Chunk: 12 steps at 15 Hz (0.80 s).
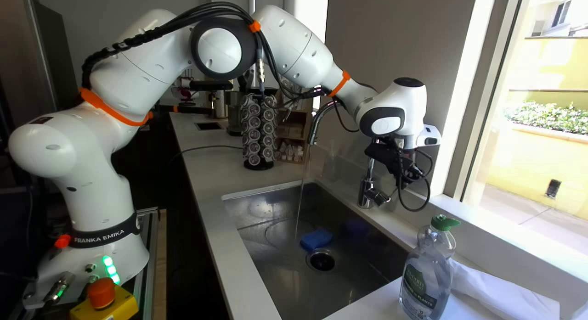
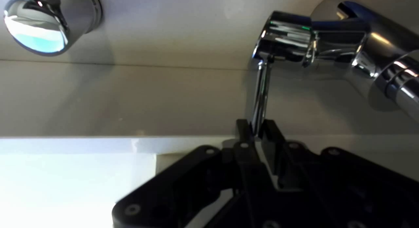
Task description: Push the faucet handle to the right.
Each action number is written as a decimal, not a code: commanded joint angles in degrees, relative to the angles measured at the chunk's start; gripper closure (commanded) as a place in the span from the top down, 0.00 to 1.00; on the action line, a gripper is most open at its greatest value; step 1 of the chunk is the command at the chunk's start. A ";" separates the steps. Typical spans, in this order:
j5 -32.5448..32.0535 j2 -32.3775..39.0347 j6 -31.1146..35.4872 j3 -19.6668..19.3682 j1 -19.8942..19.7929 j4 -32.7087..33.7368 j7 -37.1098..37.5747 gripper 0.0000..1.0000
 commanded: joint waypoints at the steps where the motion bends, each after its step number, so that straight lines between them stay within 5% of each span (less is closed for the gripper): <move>1: 1.13 0.97 0.79 -0.14 -1.10 0.61 -1.29 0.04; 12: 2.85 1.30 0.99 -0.86 -1.92 0.18 -1.06 0.04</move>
